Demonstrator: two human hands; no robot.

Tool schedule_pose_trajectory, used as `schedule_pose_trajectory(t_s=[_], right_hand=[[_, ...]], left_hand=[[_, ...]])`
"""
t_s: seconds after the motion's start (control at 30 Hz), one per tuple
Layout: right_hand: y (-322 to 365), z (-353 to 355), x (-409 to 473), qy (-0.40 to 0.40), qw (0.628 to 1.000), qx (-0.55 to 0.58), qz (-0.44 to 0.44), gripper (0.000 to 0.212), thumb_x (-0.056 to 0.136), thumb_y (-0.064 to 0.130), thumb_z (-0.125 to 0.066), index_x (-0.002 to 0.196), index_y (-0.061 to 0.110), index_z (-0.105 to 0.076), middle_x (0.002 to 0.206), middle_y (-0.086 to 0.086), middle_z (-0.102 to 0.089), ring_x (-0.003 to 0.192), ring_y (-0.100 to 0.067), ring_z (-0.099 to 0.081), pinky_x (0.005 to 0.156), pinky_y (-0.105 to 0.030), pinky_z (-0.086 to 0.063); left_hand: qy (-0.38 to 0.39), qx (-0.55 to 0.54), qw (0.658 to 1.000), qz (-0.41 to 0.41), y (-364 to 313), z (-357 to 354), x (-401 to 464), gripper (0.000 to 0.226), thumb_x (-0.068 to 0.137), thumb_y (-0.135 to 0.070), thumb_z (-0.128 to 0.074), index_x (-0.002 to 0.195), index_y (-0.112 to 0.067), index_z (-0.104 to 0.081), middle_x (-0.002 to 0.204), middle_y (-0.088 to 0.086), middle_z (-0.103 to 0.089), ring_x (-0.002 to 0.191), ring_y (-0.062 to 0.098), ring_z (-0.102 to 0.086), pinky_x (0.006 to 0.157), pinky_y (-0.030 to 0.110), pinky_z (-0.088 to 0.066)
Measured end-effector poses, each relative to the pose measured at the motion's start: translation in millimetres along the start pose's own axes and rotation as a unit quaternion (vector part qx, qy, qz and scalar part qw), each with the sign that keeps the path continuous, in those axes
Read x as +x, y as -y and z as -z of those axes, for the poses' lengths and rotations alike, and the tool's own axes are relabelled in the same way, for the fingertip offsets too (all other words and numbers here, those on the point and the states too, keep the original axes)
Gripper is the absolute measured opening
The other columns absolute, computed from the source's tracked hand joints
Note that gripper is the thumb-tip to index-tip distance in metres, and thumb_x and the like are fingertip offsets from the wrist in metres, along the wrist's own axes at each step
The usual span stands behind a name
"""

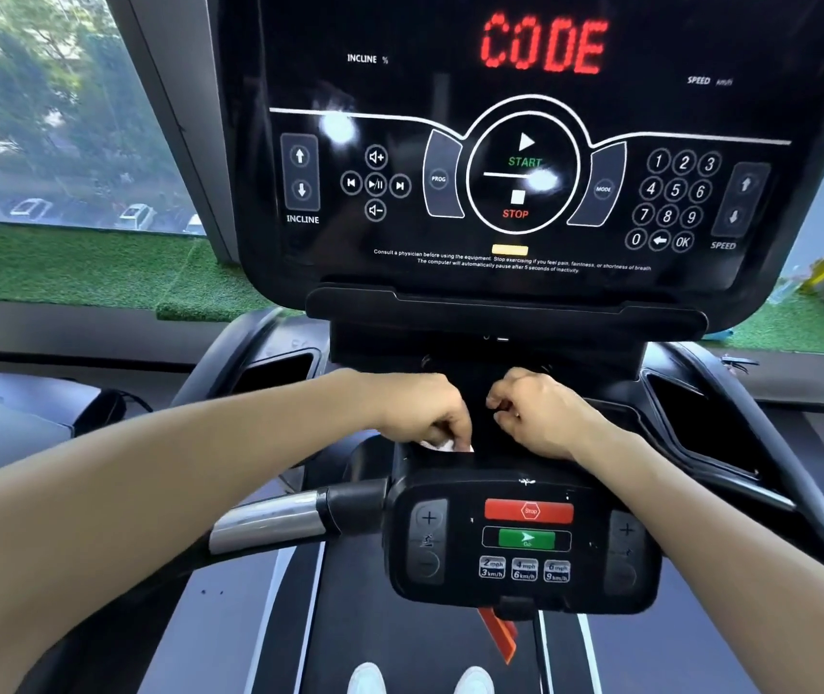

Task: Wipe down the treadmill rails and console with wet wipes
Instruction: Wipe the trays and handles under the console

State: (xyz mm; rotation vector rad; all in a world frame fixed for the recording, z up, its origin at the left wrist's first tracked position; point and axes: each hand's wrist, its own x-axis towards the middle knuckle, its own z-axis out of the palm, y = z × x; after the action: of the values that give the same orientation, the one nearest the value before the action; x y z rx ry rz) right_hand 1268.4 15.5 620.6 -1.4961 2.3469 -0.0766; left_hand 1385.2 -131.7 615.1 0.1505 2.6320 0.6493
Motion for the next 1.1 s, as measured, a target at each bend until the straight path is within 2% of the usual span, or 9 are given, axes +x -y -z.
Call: schedule_pose_trajectory(t_s=[0.27,0.47,0.57,0.67,0.73,0.8,0.93,1.03,1.1], right_hand=[[-2,-1,-2,0.01,1.0,0.01,-0.005,0.025,0.094,0.017,-0.05,0.116,0.016,-0.062,0.122,-0.001,-0.052,0.105,-0.022,-0.057,0.091,-0.035,-0.047],[-3,0,-6,0.007,1.0,0.013,-0.002,0.025,0.094,0.017,-0.049,0.115,0.016,-0.063,0.12,-0.002,-0.053,0.105,-0.023,-0.057,0.091,-0.034,-0.048],[-5,2,-9,-0.003,1.0,0.028,-0.001,0.024,0.093,0.015,-0.05,0.113,0.017,-0.064,0.118,-0.001,-0.055,0.102,-0.022,-0.058,0.09,-0.033,-0.048],[-3,11,-12,-0.032,0.997,0.071,0.016,0.023,0.091,0.013,-0.053,0.11,0.015,-0.066,0.111,0.001,-0.06,0.097,-0.019,-0.06,0.09,-0.031,-0.048],[7,19,-12,-0.037,0.987,0.157,0.018,0.018,0.091,0.013,-0.057,0.105,0.014,-0.068,0.094,0.007,-0.062,0.085,-0.011,-0.059,0.083,-0.021,-0.048],[23,24,-10,-0.019,0.949,0.315,-0.003,0.011,0.091,0.012,-0.059,0.099,0.014,-0.068,0.083,0.005,-0.064,0.079,-0.009,-0.061,0.08,-0.022,-0.049],[52,21,1,-0.027,0.864,0.499,-0.065,0.01,0.092,0.016,-0.06,0.093,0.007,-0.065,0.085,-0.009,-0.067,0.075,-0.012,-0.062,0.071,-0.021,-0.054],[58,13,9,-0.061,0.866,0.486,-0.098,0.005,0.088,0.016,-0.066,0.086,0.011,-0.065,0.084,-0.018,-0.07,0.081,-0.027,-0.068,0.08,-0.036,-0.055],[56,11,15,-0.082,0.88,0.453,-0.12,0.01,0.084,0.008,-0.066,0.08,0.017,-0.065,0.075,-0.013,-0.07,0.079,-0.027,-0.068,0.08,-0.038,-0.056]], left_hand=[[0.123,0.057,0.99,0.024,-5,23,-2,0.023,0.091,-0.006,-0.056,0.109,-0.015,-0.068,0.108,-0.001,-0.065,0.095,0.012,-0.06,0.087,0.027,-0.048],[0.208,0.154,0.966,0.028,-21,30,8,0.011,0.093,-0.006,-0.05,0.098,-0.011,-0.058,0.075,-0.011,-0.045,0.068,0.007,-0.043,0.06,0.019,-0.035],[0.163,0.12,0.978,0.054,-20,34,0,0.011,0.094,-0.009,-0.05,0.095,-0.014,-0.06,0.081,-0.005,-0.053,0.073,0.011,-0.047,0.067,0.025,-0.041],[-0.048,0.012,0.995,0.083,-14,35,-22,0.009,0.093,-0.015,-0.055,0.09,-0.02,-0.061,0.09,-0.004,-0.062,0.081,0.012,-0.054,0.075,0.025,-0.041],[-0.226,-0.1,0.961,0.124,-14,29,-35,0.01,0.091,-0.015,-0.06,0.086,-0.023,-0.062,0.082,-0.007,-0.063,0.075,0.009,-0.056,0.069,0.022,-0.041],[-0.335,-0.236,0.895,0.175,-18,15,-40,0.012,0.09,-0.012,-0.062,0.082,-0.02,-0.063,0.073,-0.008,-0.061,0.065,0.006,-0.053,0.066,0.02,-0.042],[-0.379,-0.456,0.782,0.192,-24,-8,-33,0.017,0.091,-0.004,-0.058,0.082,-0.017,-0.065,0.074,0.005,-0.066,0.073,0.017,-0.06,0.076,0.03,-0.053],[-0.384,-0.534,0.733,0.176,-30,-14,-28,0.026,0.095,0.003,-0.048,0.087,-0.016,-0.064,0.086,0.014,-0.067,0.084,0.019,-0.065,0.079,0.026,-0.055],[-0.374,-0.584,0.7,0.169,-32,-16,-29,0.021,0.094,0.003,-0.049,0.092,-0.011,-0.064,0.09,0.012,-0.067,0.087,0.014,-0.066,0.077,0.018,-0.053]])
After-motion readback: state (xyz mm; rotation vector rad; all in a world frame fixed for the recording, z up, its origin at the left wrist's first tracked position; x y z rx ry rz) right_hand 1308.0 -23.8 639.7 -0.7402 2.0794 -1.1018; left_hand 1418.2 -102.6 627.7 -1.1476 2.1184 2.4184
